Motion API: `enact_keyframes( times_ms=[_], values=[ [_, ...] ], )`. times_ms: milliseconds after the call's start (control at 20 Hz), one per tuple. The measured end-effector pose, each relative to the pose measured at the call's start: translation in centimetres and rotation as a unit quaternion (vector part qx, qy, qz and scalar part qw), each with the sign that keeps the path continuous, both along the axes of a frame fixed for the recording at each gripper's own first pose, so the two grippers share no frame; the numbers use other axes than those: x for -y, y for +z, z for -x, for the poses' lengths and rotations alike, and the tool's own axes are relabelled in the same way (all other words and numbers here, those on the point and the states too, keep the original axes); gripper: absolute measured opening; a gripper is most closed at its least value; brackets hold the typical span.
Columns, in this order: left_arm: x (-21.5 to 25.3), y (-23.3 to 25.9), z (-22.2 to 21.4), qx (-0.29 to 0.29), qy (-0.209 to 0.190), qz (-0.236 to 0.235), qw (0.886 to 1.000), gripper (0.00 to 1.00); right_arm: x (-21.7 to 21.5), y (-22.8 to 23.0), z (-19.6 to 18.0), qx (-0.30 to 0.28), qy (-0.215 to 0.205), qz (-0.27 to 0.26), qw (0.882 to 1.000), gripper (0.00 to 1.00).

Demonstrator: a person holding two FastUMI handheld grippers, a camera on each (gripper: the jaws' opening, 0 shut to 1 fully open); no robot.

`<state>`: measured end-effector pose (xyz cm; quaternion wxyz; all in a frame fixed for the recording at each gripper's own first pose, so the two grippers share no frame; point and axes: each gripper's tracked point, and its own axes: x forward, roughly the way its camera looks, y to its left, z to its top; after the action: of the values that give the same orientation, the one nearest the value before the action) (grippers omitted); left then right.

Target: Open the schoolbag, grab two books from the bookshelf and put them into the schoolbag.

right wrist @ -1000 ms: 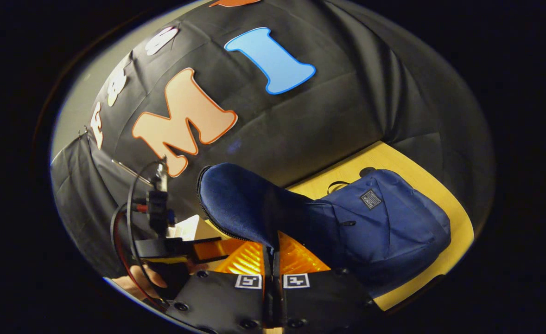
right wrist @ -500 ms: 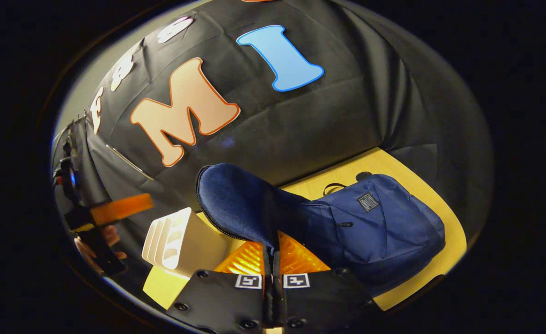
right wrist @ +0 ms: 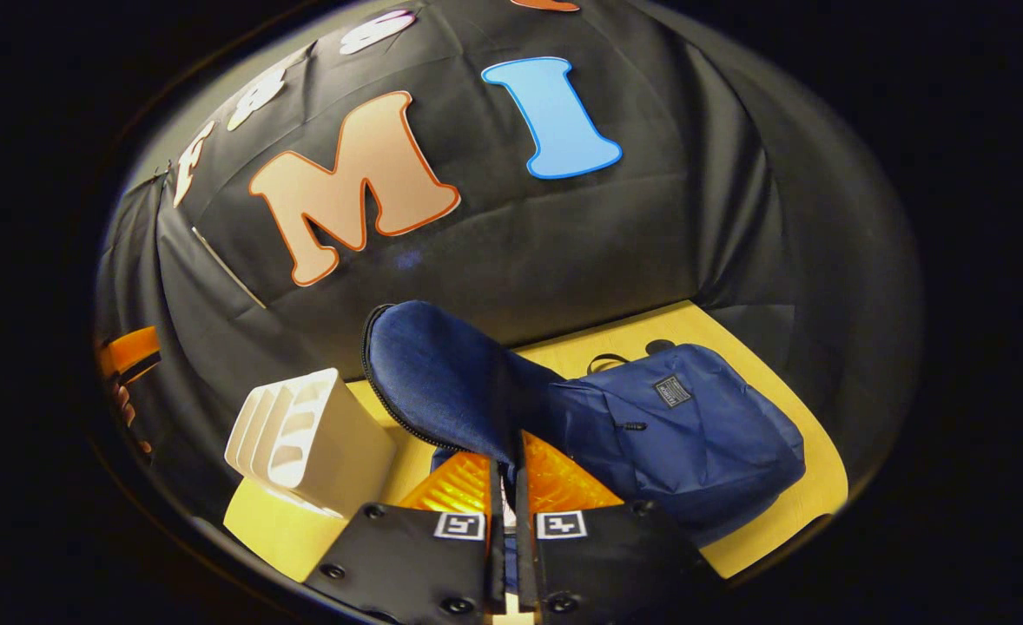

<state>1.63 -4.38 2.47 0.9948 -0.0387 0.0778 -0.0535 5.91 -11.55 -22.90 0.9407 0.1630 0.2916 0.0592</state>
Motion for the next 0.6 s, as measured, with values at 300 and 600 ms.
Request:
enact_keyframes(
  times_ms=[300,600],
  values=[
    [-1.0,-1.7,1.1,-0.009,0.013,0.005,1.000,0.94,-3.0,2.0,2.8,0.016,0.032,0.036,0.999,0.81],
    [-1.3,0.0,1.0,0.015,0.008,-0.009,1.000,0.94,-6.8,9.2,2.1,0.104,0.040,0.071,0.991,1.00]
  ],
)
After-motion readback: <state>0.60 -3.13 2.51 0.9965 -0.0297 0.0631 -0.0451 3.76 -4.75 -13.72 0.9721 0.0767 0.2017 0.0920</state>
